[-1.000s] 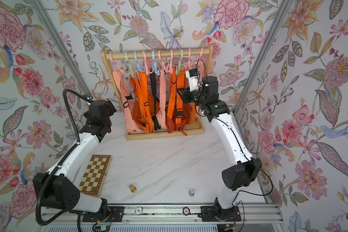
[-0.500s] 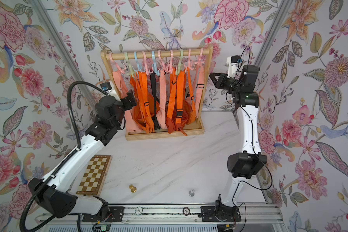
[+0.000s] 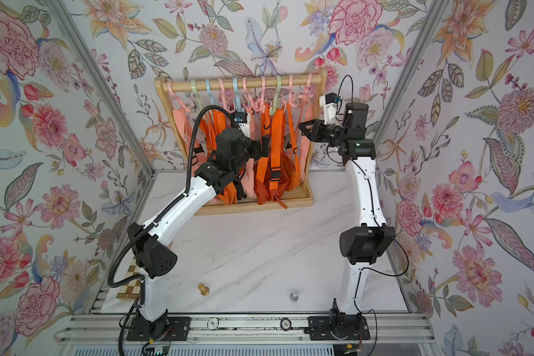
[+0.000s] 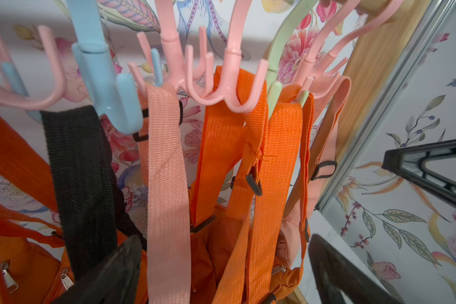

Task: Take the bag off the hook
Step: Pick up the bag from the hook.

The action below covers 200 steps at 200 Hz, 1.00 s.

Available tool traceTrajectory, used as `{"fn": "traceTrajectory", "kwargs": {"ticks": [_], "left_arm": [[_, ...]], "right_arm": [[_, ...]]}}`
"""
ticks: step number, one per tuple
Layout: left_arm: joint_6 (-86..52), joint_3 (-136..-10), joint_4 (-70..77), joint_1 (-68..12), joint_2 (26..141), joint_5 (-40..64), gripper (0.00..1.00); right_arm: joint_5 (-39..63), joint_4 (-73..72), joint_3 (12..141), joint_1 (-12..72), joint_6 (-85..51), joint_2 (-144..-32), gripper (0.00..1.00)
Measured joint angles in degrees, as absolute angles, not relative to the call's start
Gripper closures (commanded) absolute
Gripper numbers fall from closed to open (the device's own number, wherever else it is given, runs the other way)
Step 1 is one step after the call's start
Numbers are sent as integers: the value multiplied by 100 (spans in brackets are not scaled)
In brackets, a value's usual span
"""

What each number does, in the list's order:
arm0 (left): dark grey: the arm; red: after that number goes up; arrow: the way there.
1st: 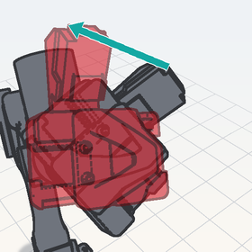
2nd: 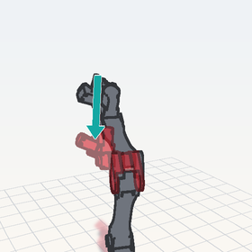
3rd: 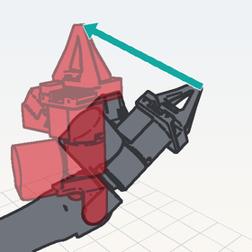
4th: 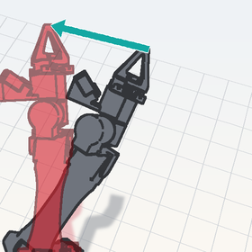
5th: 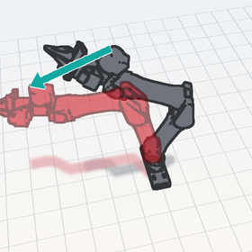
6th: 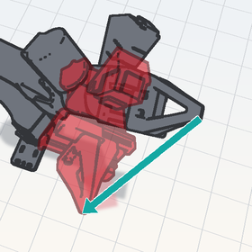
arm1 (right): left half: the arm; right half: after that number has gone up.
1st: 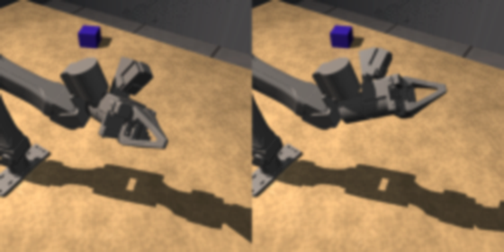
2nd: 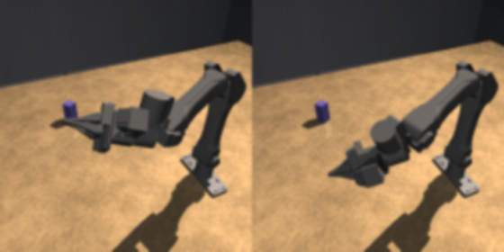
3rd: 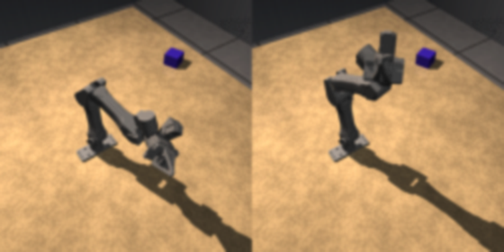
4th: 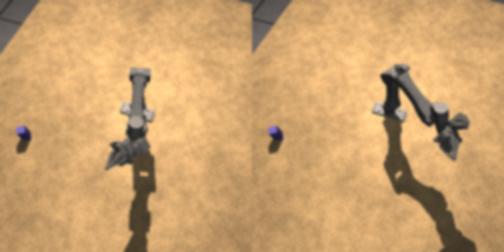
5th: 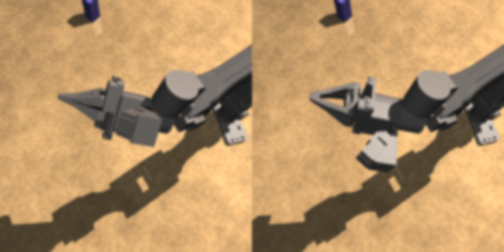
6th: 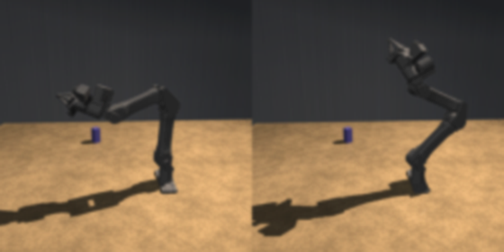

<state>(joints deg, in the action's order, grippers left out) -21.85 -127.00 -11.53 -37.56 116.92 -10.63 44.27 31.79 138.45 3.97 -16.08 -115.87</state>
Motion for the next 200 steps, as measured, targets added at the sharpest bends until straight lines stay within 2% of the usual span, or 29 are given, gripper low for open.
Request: {"fn": "traceTrajectory", "kwargs": {"ticks": [92,159,200], "left_arm": [[-2224,-13867,-1376,-3752,12230,-655,1],[-2182,-13830,-1581,-3752,12298,-757,0],[-2143,-12792,-1739,-3616,11334,-1227,1]], "right_arm": [[2639,3391,14101,1020,-696,-11649,74],[2285,3365,14245,1339,-489,-11701,73],[2244,3367,14158,1992,-384,-11697,73]]}}
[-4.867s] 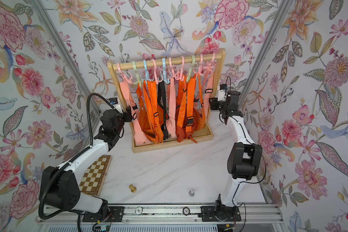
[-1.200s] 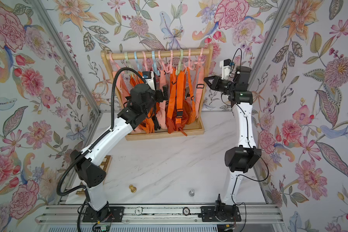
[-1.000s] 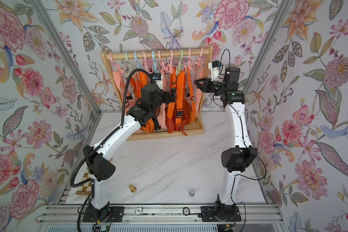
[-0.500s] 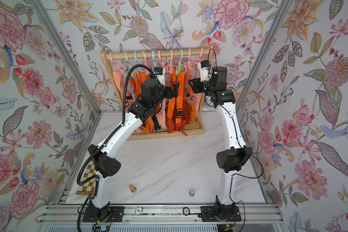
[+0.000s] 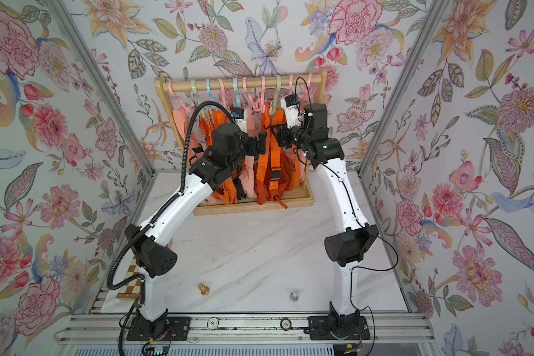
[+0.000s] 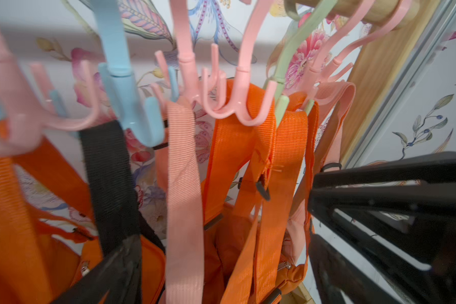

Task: Take the bag off the hook
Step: Pick up the bag from the hook.

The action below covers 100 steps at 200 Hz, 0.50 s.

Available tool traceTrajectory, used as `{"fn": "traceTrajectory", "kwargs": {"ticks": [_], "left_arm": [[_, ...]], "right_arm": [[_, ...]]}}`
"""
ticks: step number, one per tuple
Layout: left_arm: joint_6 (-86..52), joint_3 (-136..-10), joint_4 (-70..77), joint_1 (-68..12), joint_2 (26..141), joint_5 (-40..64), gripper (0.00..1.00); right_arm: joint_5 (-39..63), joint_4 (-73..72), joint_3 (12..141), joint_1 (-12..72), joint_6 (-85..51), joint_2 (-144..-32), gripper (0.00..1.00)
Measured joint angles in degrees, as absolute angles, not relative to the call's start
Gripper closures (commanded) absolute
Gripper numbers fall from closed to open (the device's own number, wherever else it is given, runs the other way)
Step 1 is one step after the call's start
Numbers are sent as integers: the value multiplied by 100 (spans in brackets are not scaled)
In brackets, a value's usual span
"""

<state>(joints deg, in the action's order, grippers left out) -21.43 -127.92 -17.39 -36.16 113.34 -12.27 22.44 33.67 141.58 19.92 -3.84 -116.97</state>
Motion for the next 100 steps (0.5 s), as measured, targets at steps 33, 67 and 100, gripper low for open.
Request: {"fn": "traceTrajectory", "kwargs": {"ticks": [33,67,100], "left_arm": [[-2217,-11393,-1520,-3072,9972,-1483,0],[-2379,-10621,-1411,-2263,9030,-1577,0],[-2491,-10156,-1459,-1710,8543,-1564,1]], "right_arm": [[2202,3361,14140,2504,-362,-11695,73],[2187,3328,14138,2934,-377,-11695,69],[2303,3153,14132,3315,-499,-11695,50]]}}
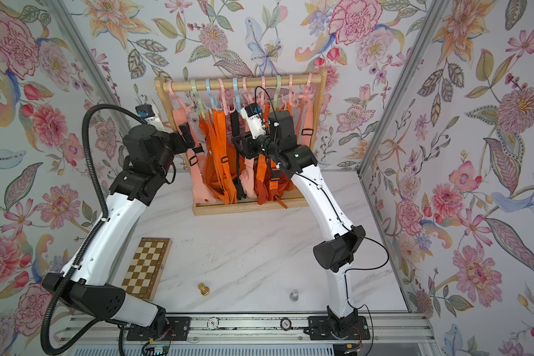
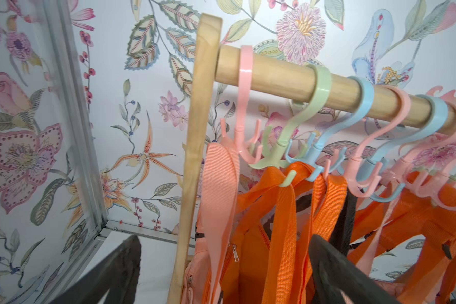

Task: Take the bag off the hook
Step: Pick up the bag from the hook.

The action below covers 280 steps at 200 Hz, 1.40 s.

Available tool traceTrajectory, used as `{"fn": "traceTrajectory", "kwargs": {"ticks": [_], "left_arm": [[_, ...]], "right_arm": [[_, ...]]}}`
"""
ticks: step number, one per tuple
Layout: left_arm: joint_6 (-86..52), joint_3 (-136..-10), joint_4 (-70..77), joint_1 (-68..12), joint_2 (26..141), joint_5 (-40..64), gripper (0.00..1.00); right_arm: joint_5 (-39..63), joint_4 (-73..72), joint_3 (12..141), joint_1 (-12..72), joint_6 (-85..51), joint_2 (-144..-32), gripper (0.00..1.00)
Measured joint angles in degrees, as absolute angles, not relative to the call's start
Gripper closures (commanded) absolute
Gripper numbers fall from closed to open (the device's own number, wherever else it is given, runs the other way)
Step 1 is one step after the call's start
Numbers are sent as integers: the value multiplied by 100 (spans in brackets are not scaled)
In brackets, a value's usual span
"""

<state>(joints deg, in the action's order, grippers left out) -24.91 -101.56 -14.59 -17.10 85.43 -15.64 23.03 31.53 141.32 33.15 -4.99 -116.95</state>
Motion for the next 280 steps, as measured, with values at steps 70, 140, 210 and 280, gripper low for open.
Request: {"fn": "traceTrajectory", "kwargs": {"ticks": [70,140,210,280], "left_arm": [[-2648,-10014,-1737,-451,8646,-301,1],[-2856,-9682,-1426,-200,9623,1208,1],[-2963,-9150,-926,-200,9271,1629,0],[-3050,-8842,-617,-200,8399,2115,1]], "right_arm": [[2617,3059,14129,3695,-742,-11697,31],[2635,3017,13896,3691,-792,-11697,30],[2635,3020,13778,3691,-792,-11712,31],[2633,3017,13778,3691,-792,-11714,32]]}}
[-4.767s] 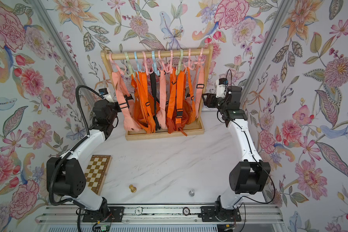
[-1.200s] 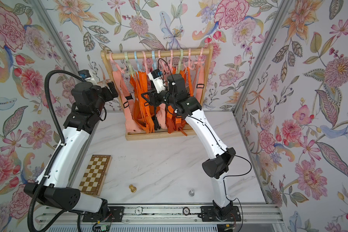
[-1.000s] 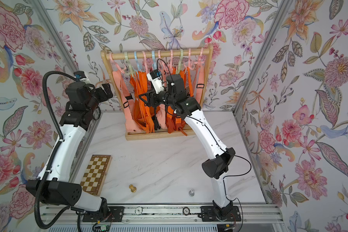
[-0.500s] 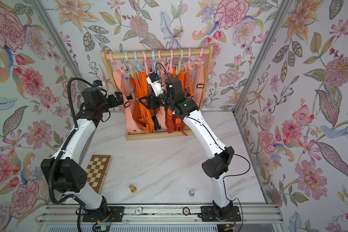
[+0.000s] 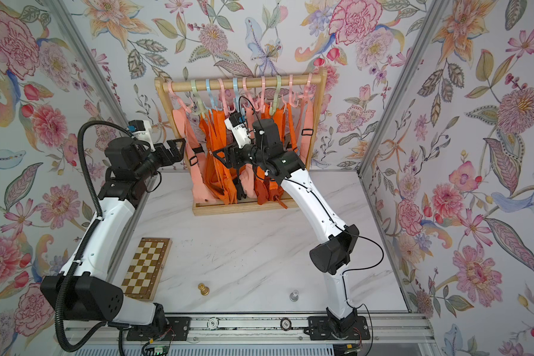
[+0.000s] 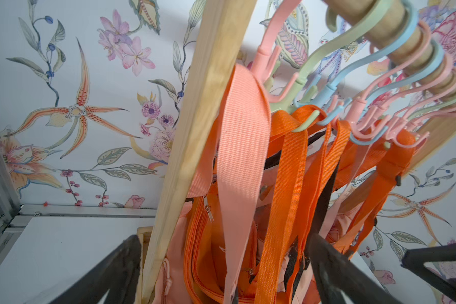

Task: Take the bag off the hook
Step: Pick up the bag from the hook.

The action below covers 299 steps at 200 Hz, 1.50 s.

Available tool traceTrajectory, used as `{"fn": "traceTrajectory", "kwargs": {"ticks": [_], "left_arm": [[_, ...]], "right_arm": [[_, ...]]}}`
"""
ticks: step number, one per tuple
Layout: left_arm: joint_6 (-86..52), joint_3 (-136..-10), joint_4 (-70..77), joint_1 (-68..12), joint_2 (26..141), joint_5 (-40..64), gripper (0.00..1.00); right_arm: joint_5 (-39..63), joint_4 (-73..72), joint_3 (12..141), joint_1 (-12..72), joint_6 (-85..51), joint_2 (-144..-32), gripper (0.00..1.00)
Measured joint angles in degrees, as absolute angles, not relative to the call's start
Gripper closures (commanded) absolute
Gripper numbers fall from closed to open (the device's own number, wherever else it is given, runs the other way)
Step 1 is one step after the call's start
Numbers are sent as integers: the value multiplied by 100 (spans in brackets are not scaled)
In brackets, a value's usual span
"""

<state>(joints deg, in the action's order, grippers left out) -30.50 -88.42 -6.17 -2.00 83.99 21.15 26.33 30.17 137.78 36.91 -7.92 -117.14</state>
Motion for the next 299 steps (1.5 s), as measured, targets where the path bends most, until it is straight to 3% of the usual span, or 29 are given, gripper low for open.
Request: {"fn": "traceTrajectory", "kwargs": {"ticks": [22,68,96,123,170,219,299], "left_arm": [[-3048,-8991,-639,-217,8641,2200,2],[-2989,-9690,-965,-377,9636,2071,18],[-2930,-10121,-1302,-561,9950,1890,39],[-2834,-10530,-1354,-718,10097,1710,46],[-2718,-11019,-1520,-847,10099,1363,73],[-2561,-11559,-2021,-867,10099,1017,84],[-2436,-14173,-2895,-864,10733,956,82]], "right_arm": [[2630,3006,13749,3691,-790,-11712,32],[2589,2932,13548,3691,-773,-11712,32],[2567,2917,13437,3691,-770,-11712,32],[2550,2893,13319,3691,-768,-11712,33],[2547,2880,13227,3691,-729,-11712,33],[2552,2825,12999,3691,-729,-11712,33],[2547,2593,12081,3691,-729,-11369,33]]}}
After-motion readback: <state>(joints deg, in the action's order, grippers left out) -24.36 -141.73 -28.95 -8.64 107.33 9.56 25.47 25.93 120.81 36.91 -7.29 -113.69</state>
